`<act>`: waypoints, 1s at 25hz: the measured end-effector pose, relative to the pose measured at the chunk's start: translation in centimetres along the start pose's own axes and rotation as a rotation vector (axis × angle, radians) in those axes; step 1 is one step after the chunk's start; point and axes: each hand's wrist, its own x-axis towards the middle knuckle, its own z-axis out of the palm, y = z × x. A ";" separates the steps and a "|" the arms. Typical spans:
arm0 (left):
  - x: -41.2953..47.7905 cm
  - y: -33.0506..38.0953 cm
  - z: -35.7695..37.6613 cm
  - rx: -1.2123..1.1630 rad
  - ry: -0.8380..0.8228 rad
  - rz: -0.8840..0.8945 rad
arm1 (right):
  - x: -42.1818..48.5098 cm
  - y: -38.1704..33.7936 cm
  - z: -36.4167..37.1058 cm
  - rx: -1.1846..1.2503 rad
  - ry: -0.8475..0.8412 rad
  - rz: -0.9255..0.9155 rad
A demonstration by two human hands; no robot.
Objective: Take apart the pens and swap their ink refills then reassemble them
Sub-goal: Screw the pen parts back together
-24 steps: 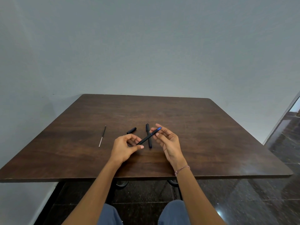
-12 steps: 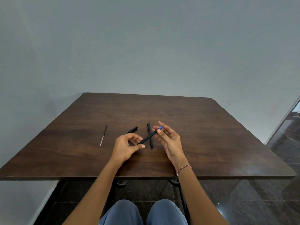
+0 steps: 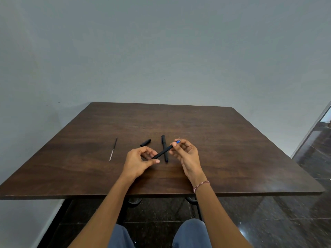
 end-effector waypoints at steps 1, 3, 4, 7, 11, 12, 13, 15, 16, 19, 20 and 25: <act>0.0 0.0 0.0 -0.003 0.007 0.000 | 0.0 0.0 0.0 0.011 -0.018 -0.004; 0.0 0.0 0.0 -0.003 0.015 -0.008 | 0.0 0.0 -0.1 0.028 -0.062 -0.009; 0.0 0.0 0.0 -0.001 0.014 -0.013 | -0.1 0.0 -0.2 0.029 -0.078 -0.013; 0.0 0.1 0.0 0.003 0.010 -0.021 | -0.1 0.1 -0.2 0.015 -0.077 -0.018; 0.0 0.1 0.0 0.011 -0.001 -0.010 | 0.0 0.2 -0.1 -0.017 0.000 -0.025; 0.0 0.1 0.0 0.014 -0.002 -0.011 | 0.0 0.2 -0.1 -0.033 0.001 -0.037; 0.0 0.1 0.0 0.015 -0.002 -0.014 | 0.0 0.2 -0.2 -0.040 -0.013 -0.049; 0.1 0.1 0.0 0.013 0.002 -0.014 | 0.0 0.1 -0.3 -0.028 -0.063 -0.057; 0.1 0.1 0.0 0.011 0.003 -0.014 | 0.0 0.1 -0.4 -0.019 -0.086 -0.058; 0.1 0.0 0.0 0.011 0.000 -0.020 | -0.1 0.1 -0.5 -0.021 -0.101 -0.072; 0.2 -0.1 0.0 0.008 -0.005 -0.025 | -0.2 0.1 -0.5 -0.032 -0.091 -0.075; 0.3 -0.2 0.0 -0.005 -0.023 -0.022 | -0.1 0.1 -0.4 -0.092 -0.063 -0.096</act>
